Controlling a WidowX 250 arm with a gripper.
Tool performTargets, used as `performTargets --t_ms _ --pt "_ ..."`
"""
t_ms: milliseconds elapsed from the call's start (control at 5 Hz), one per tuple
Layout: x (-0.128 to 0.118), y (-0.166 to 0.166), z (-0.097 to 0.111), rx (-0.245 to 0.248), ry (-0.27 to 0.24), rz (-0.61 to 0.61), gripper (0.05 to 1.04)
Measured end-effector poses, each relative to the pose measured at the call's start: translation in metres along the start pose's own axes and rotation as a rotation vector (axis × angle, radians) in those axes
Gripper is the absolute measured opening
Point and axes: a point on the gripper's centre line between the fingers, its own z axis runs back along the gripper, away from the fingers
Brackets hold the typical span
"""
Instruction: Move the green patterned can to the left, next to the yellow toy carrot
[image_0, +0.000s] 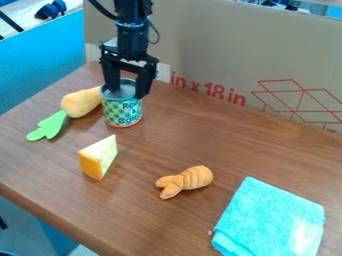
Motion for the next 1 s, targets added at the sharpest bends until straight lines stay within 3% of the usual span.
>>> performTargets --t_ms 200,400,600,800,1000 --pt "-0.007 -0.007 0.007 -0.037 -0.078 -0.001 1.001" --pt "-0.021 -0.017 0.038 -0.066 -0.244 -0.004 1.001" --pt "-0.04 -0.022 0.056 -0.061 -0.307 0.006 1.001" --pt "-0.059 -0.037 0.057 -0.076 -0.247 0.002 1.001" --pt "-0.069 -0.058 0.048 -0.056 -0.193 -0.041 1.001"
